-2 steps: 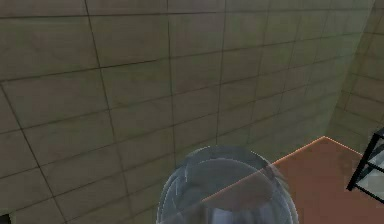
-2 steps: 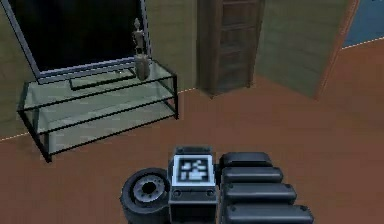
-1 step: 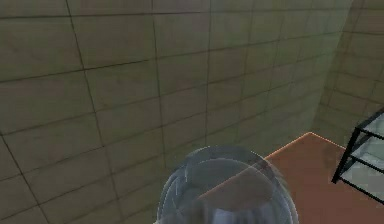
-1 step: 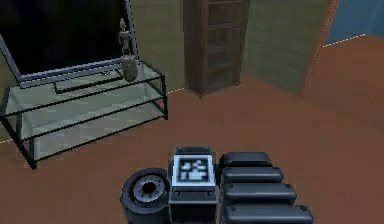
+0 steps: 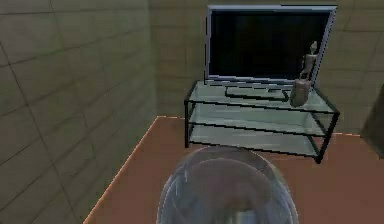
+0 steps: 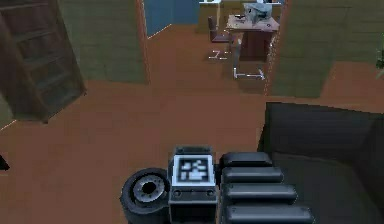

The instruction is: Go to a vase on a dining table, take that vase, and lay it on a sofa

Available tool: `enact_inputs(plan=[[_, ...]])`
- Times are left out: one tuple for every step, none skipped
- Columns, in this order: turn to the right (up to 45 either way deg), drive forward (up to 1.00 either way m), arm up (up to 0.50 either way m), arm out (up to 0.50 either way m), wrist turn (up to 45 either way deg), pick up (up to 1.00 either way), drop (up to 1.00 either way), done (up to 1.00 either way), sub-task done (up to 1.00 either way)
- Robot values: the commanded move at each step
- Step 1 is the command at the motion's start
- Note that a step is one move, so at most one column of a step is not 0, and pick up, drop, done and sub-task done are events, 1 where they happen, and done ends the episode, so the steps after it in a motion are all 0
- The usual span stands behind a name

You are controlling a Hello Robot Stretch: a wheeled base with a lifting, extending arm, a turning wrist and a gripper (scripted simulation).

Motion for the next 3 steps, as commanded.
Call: enact_inputs(plan=[[45.0, 0.00, 0.00, 0.00, 0.0, 0.00, 0.00, 0.00, 0.00], [45.0, 0.00, 0.00, 0.00, 0.0, 0.00, 0.00, 0.00, 0.00], [18.0, 0.00, 0.00, 0.00, 0.0, 0.00, 0.00, 0.00, 0.00]])
